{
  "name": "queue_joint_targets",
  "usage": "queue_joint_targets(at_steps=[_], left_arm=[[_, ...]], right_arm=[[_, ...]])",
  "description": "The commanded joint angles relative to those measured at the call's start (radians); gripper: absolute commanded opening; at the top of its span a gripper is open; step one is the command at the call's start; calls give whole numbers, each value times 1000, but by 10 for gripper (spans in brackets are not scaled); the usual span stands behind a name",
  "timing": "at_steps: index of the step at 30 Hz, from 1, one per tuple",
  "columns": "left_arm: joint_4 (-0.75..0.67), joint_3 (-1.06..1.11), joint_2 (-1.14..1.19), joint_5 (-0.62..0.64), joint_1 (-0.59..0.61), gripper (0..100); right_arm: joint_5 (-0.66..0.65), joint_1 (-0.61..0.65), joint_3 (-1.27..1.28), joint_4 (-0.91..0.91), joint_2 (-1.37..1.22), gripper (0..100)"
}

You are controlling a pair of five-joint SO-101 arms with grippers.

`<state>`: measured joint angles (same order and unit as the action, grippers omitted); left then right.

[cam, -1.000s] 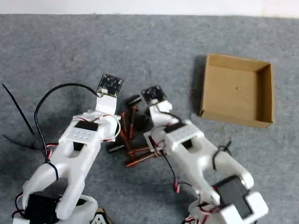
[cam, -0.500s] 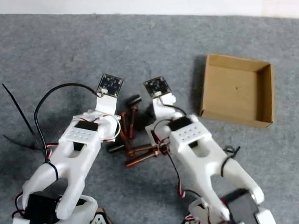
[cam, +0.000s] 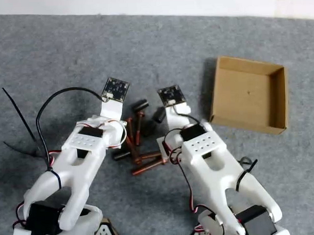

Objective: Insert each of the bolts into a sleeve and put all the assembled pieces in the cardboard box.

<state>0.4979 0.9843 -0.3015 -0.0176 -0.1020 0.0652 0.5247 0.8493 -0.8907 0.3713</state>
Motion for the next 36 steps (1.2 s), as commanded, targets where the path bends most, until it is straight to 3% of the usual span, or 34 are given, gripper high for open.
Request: queue_joint_targets(at_steps=[1, 10, 20, 31, 36], left_arm=[[-15, -45, -4, 3, -10, 7], [-17, -45, -4, 3, -10, 7], [-17, -45, -4, 3, -10, 7], [-17, -45, -4, 3, -10, 7], [-17, -45, -4, 3, -10, 7]], right_arm=[[12, -13, -53, -7, 35, 266], [12, -13, 7, -7, -154, 266], [14, -13, -159, -41, -450, 266], [12, -13, -208, -117, -458, 266], [11, -13, -199, -110, -309, 266]])
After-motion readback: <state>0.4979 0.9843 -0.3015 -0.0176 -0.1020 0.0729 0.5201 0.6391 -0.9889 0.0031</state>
